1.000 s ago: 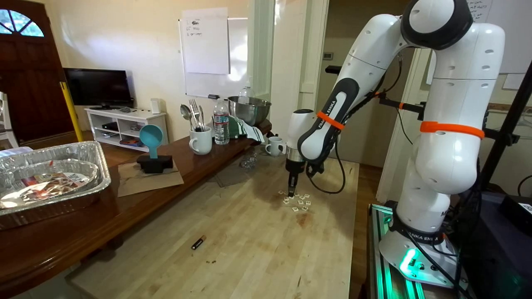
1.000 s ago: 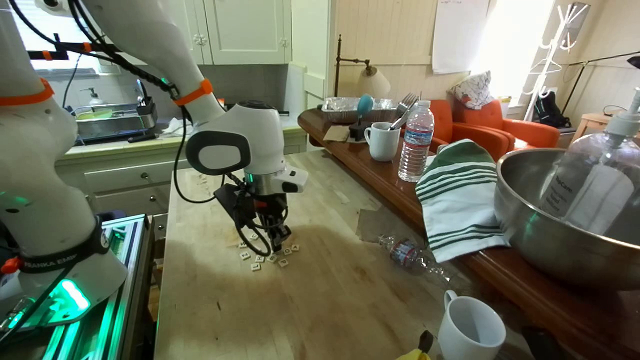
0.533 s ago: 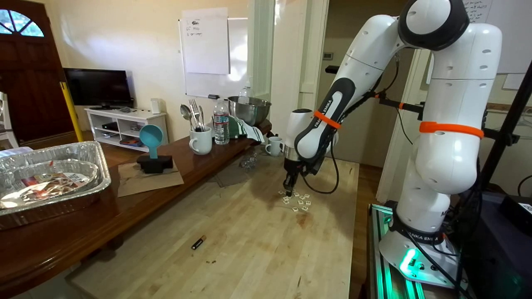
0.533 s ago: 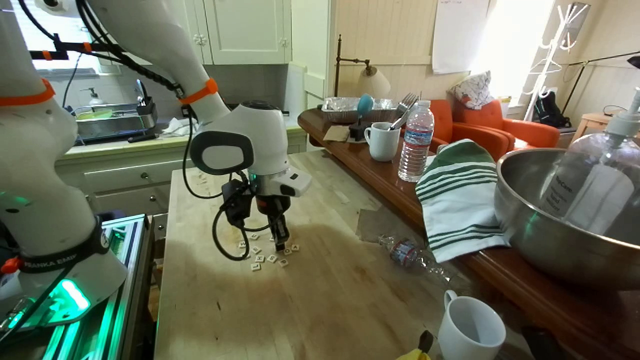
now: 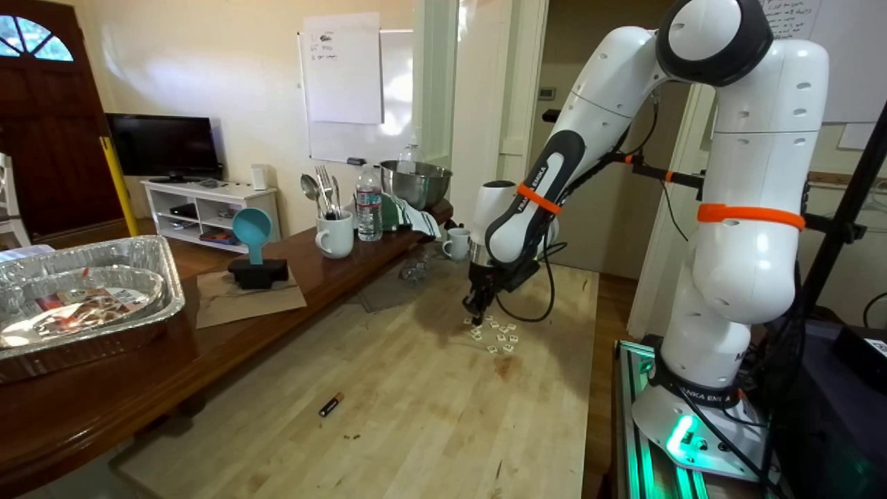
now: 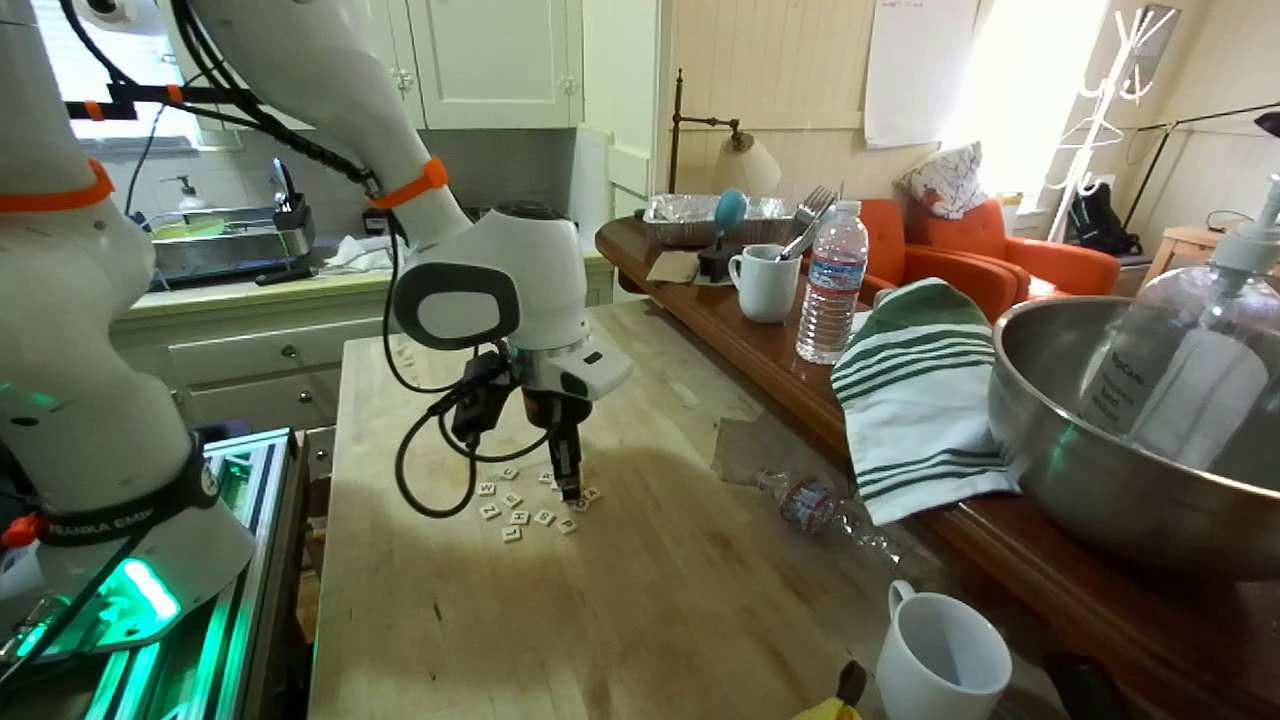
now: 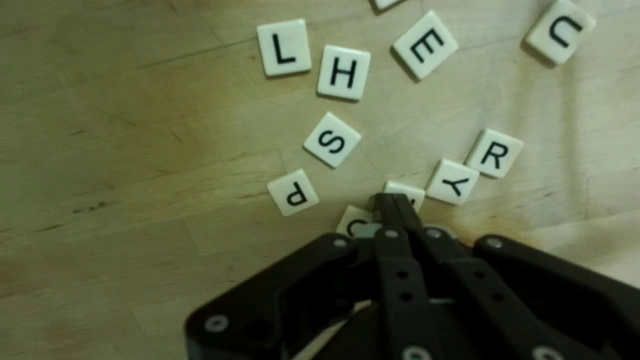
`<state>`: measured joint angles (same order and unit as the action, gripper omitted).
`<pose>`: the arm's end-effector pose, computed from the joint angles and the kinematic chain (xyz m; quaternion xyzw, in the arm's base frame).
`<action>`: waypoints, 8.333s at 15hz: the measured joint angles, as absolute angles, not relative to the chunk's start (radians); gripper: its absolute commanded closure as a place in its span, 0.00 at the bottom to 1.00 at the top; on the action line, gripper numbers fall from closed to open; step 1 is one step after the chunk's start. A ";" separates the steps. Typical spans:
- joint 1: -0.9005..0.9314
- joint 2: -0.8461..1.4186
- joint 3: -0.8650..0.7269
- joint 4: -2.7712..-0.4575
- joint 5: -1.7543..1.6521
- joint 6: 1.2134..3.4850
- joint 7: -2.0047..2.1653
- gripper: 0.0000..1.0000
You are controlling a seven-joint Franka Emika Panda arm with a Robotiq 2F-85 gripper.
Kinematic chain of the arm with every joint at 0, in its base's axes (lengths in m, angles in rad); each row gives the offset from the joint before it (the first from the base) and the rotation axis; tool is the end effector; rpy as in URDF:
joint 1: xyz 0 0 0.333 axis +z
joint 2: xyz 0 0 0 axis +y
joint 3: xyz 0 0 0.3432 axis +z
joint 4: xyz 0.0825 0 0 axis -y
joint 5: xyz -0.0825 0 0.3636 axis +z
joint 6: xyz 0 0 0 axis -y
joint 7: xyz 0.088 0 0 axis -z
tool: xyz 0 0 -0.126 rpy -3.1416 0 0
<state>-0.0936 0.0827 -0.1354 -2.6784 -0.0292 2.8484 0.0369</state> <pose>0.4100 -0.0950 0.2437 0.9920 -0.1183 0.0427 0.0146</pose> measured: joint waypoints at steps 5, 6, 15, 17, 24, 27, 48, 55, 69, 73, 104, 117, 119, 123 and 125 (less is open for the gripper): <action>-0.094 0.095 -0.148 -2.663 -0.030 2.848 0.148 1.00; -0.094 0.097 -0.151 -2.660 -0.030 2.848 0.166 1.00; -0.095 0.119 -0.190 -2.630 -0.029 2.848 0.272 1.00; -0.095 0.126 -0.192 -2.621 -0.028 2.848 0.285 1.00; -0.095 0.154 -0.198 -2.583 -0.028 2.848 0.333 1.00; -0.095 0.163 -0.205 -2.571 -0.026 2.848 0.355 1.00; -0.078 0.168 -0.224 -2.578 -0.023 2.892 0.422 1.00; -0.037 0.078 -0.216 -2.694 -0.061 2.975 0.408 1.00; -0.044 -0.077 -0.108 -2.742 -0.146 2.650 0.111 1.00; -0.047 -0.084 -0.106 -2.741 -0.151 2.649 0.004 1.00; -0.049 -0.079 -0.098 -2.749 0.011 2.519 -0.127 1.00; -0.056 -0.025 -0.102 -2.752 0.018 2.446 -0.121 1.00; -0.056 -0.025 -0.102 -2.752 0.018 2.446 -0.124 1.00; -0.054 -0.026 -0.092 -2.745 0.018 2.449 -0.146 1.00; -0.051 -0.031 -0.083 -2.739 0.018 2.449 -0.151 1.00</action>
